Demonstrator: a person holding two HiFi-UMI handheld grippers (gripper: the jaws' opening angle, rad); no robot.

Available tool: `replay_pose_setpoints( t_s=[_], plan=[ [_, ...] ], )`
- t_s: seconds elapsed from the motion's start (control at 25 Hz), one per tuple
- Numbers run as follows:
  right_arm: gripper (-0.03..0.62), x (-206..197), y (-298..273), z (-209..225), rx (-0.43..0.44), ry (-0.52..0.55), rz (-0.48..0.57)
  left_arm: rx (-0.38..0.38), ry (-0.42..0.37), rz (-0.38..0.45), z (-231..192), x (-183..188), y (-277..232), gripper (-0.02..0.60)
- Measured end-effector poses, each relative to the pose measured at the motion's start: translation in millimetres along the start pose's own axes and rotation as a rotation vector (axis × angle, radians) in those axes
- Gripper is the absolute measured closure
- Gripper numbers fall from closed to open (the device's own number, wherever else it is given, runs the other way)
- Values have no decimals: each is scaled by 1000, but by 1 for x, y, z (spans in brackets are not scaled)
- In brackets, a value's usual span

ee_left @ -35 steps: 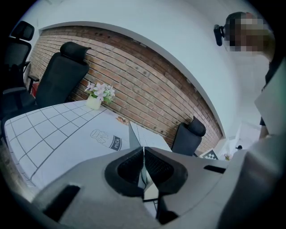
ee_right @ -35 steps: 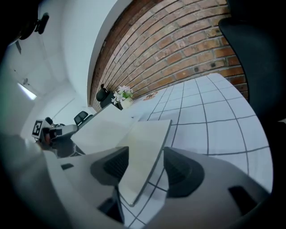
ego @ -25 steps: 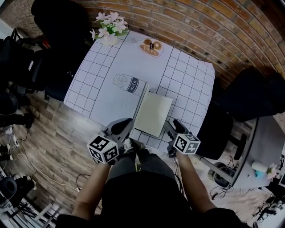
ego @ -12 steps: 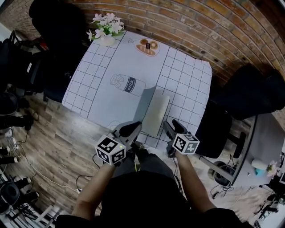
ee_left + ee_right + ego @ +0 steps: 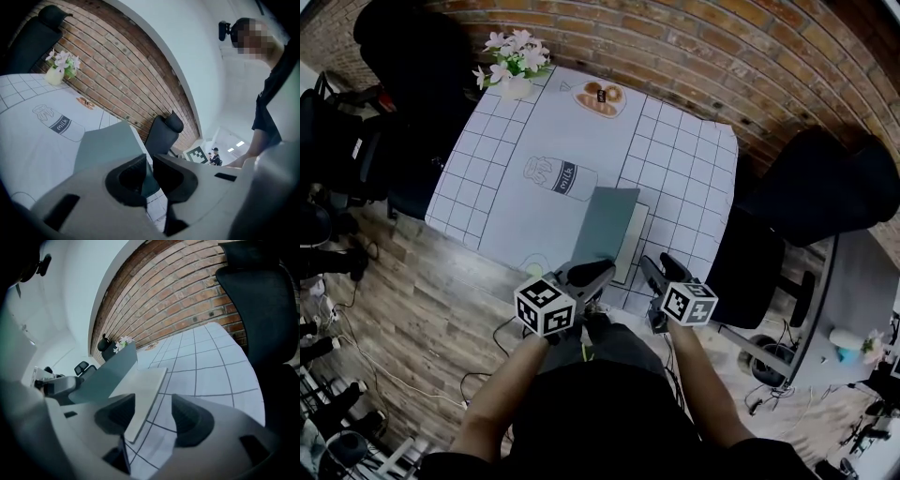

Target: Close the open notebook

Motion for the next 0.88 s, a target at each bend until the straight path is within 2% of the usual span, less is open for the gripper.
replay_pose_setpoints(
  t_s=[0.12, 0.16, 0.2, 0.24, 0.4, 0.52, 0.64, 0.88],
  plan=[
    [352, -1, 3, 1, -1, -1, 1, -59, 66, -77, 2, -16, -10, 549],
    [352, -2, 4, 1, -1, -1, 1, -73, 84, -102, 3, -22, -12, 511],
    [352, -2, 5, 2, -1, -1, 2, -82, 91, -121, 5, -26, -14, 408],
    [352, -2, 6, 2, -1, 0, 3, -83, 77, -128, 6, -28, -15, 380],
    [352, -1, 10, 3, 1, 4, 10, -2, -55, -85, 1, -20, -7, 480],
    [363, 0, 11, 1, 0, 13, 16, 81, -105, -73, -11, -14, 5, 511],
    [452, 2, 11, -5, 18, 14, 9, 169, -144, -75, -24, -7, 18, 534],
    [557, 16, 16, -22, 40, 71, 11, 278, -174, -37, -35, 9, 39, 543]
  ],
)
Point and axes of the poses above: the fingertips, and each gripper's own axes: y backward along the fingers, z to its right, x out of its top, the point moved 7 cm from there along y, backward along the fingers, and after that the axes turned 10 degrees about z, right-handed, at the moved point
